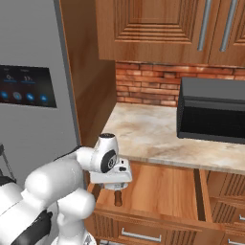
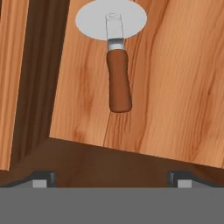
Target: Take the pizza cutter from the drawer on the right and place it on the dining counter for cutting.
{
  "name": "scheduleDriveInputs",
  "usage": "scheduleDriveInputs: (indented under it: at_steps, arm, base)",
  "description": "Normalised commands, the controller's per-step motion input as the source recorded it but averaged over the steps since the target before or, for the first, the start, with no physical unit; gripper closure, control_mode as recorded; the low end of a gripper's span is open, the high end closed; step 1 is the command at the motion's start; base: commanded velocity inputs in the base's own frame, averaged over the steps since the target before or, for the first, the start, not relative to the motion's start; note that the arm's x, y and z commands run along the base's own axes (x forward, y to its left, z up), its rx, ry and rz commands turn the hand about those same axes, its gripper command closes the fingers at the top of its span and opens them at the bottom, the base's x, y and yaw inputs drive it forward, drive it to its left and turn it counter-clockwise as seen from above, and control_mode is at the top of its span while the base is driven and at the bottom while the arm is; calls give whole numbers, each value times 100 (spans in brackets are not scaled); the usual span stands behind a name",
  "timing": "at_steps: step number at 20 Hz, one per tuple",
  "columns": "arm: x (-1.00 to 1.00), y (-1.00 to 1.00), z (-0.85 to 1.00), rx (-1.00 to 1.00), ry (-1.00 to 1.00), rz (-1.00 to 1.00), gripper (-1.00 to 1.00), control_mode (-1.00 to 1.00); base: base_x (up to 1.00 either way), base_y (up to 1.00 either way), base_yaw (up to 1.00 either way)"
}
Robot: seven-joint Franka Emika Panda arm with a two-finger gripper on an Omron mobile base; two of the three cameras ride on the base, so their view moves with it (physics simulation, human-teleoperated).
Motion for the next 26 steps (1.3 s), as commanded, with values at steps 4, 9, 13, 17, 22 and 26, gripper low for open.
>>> scheduleDriveInputs:
  at_steps: [4,9,13,17,22,26]
  arm:
    - [4,0,-22,12,6,6,-100,-100]
    - [23,-2,-33,1,0,4,-100,-100]
    - [23,0,-55,0,0,1,-100,-100]
    - [28,-1,-38,0,0,0,-100,-100]
    - [26,0,-20,2,0,0,-100,-100]
    - [35,-4,-24,1,0,0,-100,-100]
  base:
    - [0,0,0]
    - [0,0,0]
    - [0,0,0]
    - [0,0,0]
    - [0,0,0]
    - [0,0,0]
